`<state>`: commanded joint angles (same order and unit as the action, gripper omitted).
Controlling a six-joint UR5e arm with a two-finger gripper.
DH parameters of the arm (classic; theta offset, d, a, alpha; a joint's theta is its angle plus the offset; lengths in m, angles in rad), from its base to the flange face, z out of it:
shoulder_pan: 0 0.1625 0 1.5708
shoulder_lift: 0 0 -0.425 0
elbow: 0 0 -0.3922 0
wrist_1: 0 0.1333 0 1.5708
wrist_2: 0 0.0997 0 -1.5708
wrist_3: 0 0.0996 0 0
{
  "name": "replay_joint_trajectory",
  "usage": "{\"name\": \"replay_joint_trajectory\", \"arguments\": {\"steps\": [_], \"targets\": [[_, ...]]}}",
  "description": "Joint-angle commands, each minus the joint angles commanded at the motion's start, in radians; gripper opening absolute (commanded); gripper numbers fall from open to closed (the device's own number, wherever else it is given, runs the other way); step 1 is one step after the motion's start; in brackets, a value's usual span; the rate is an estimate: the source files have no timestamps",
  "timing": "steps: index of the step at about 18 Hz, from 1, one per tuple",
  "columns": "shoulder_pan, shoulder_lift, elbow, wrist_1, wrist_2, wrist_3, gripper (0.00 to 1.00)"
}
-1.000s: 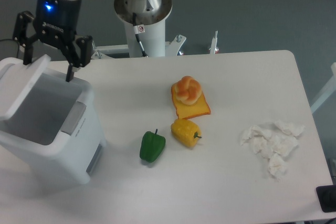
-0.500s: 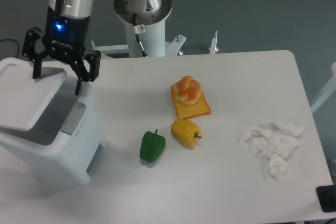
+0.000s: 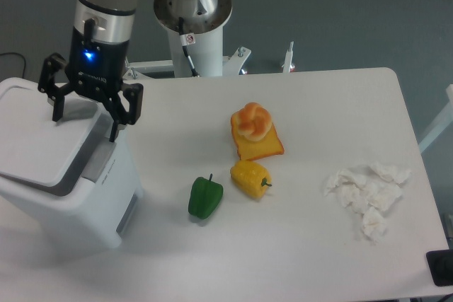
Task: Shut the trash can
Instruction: 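Press the gripper down on the closed lid to seat it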
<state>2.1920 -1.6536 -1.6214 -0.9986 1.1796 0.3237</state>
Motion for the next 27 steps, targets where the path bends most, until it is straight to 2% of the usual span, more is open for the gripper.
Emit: {"name": "replay_joint_trajectory", "arguments": {"steps": [6,12,19,27], "targets": [[0.005,-0.026,0.002,0.0,0.005,0.0,1.0],[0.005,-0.051,0.041,0.0,0.006,-0.034,1.0],[0.005,-0.051,0.041,0.0,0.006,-0.034,1.0],[0.005,-0.077,0.043,0.002,0.008,-0.034,1.0]]}}
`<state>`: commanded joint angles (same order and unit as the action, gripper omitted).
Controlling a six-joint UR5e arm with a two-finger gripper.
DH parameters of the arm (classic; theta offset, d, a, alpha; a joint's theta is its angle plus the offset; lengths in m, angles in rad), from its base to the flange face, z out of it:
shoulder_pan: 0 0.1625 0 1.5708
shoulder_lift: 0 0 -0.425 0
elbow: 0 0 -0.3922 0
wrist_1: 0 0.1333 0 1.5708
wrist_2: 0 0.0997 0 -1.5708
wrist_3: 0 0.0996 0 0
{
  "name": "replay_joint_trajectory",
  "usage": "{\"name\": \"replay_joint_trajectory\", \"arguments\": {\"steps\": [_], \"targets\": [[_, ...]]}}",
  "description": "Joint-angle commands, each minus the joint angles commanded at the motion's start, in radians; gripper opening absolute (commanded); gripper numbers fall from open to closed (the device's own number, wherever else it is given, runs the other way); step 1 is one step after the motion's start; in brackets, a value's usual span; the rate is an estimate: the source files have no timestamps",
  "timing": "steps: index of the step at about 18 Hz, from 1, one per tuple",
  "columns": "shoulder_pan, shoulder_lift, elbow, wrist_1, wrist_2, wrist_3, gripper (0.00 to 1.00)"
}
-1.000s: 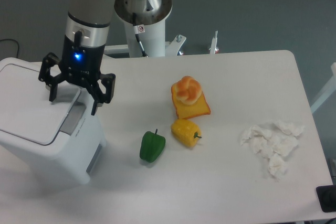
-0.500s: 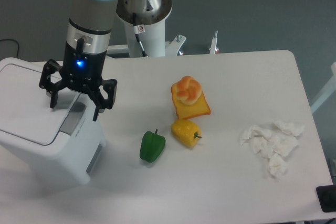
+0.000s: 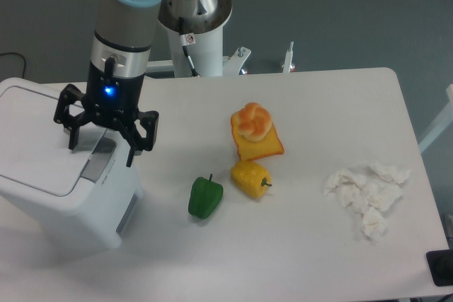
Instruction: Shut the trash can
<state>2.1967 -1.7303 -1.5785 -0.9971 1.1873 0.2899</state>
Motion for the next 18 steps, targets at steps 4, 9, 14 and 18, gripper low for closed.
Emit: {"name": "replay_joint_trajectory", "arguments": {"steps": [4,9,14,18], "targets": [[0.0,0.003,0.0,-0.002,0.0,0.0,1.0],[0.012,0.015,0.009,-0.002,-0.003,0.0,1.0],[0.084,0.017,0.044,0.0,-0.005,0.029,1.0],[0.168,0.005,0.051,-0.002,-0.005,0.207,1.0]]}}
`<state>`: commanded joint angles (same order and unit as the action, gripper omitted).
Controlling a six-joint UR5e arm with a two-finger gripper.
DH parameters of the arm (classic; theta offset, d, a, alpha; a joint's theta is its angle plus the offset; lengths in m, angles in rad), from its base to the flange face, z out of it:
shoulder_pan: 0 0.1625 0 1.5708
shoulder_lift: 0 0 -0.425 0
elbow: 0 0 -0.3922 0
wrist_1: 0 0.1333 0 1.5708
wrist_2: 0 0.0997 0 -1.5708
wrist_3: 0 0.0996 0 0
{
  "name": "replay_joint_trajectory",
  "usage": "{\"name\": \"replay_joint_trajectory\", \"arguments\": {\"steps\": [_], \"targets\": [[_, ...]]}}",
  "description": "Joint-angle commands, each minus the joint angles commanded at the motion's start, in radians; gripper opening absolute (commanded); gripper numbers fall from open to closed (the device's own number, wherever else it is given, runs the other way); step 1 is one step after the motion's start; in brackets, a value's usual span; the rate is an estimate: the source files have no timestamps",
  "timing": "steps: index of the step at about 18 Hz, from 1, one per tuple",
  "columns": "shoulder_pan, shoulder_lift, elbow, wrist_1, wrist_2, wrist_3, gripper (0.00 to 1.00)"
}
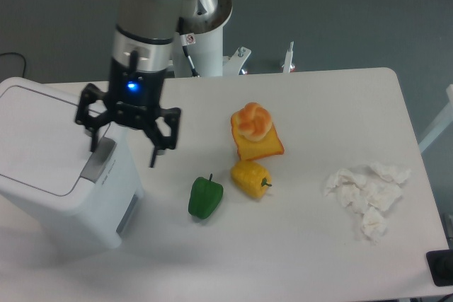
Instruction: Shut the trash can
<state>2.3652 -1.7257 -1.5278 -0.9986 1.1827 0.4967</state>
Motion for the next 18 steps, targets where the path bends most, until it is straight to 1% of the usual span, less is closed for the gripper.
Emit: {"name": "replay_joint_trajectory", "arguments": {"steps": [3,9,11,13,15,18], "targets": [[0.071,-0.02,-0.003,0.0,0.0,0.057,1.0],[0.216,-0.077,-0.008,0.002,0.005,0.325,1.0],[0.255,-0.112,-0.006,0.005,0.008,0.402,1.0],[0.285,-0.133,-0.003,0.005,0.079,0.486,1.0],[0.29,-0.158,-0.006,0.002,0.164,0.569,1.0],[0.308,-0.189,-0.011,0.0,0.228,0.62,1.0]]}}
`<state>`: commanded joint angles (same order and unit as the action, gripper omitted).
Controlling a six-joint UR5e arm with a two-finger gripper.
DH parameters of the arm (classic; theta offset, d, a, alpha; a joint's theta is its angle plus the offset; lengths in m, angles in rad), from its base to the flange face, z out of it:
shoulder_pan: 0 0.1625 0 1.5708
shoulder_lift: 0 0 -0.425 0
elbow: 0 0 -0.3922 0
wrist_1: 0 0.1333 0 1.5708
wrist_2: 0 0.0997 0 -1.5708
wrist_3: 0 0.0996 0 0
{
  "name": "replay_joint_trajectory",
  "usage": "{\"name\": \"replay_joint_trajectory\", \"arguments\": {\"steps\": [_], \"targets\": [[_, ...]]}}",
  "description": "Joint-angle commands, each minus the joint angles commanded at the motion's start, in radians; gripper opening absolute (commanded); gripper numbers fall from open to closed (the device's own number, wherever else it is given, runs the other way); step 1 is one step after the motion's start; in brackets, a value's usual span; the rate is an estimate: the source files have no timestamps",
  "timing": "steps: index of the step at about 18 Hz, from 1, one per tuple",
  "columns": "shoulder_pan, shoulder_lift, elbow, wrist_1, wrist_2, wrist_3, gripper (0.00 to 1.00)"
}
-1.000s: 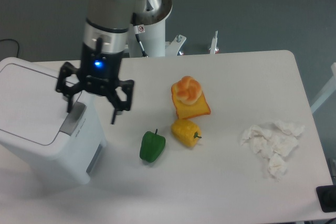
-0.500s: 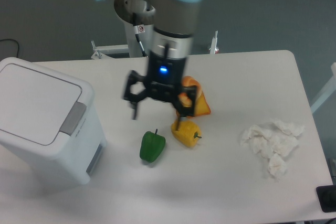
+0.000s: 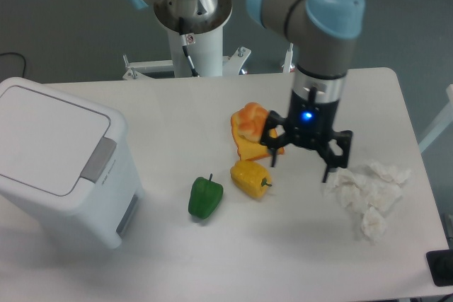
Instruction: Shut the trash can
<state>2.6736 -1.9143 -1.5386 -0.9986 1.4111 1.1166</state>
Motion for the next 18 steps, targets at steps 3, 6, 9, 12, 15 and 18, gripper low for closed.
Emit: {"name": "replay_joint_trajectory", "arguments": {"steps": [3,6,9,12,15,18], "targets": [[0.035,-0.044,0.011,-0.002,0.014,0.075,1.0],[0.071,-0.084,0.035,-0.024,0.072,0.179,1.0],[0.098,-0.132,0.118,-0.121,0.103,0.244,1.0],[0.1,-0.161,0.172,-0.179,0.176,0.288,1.0],[0.1,-0.186,0.202,-0.183,0.215,0.325,1.0],[0.115,-0.215,0.242,-0.186,0.215,0.354,1.0]]}}
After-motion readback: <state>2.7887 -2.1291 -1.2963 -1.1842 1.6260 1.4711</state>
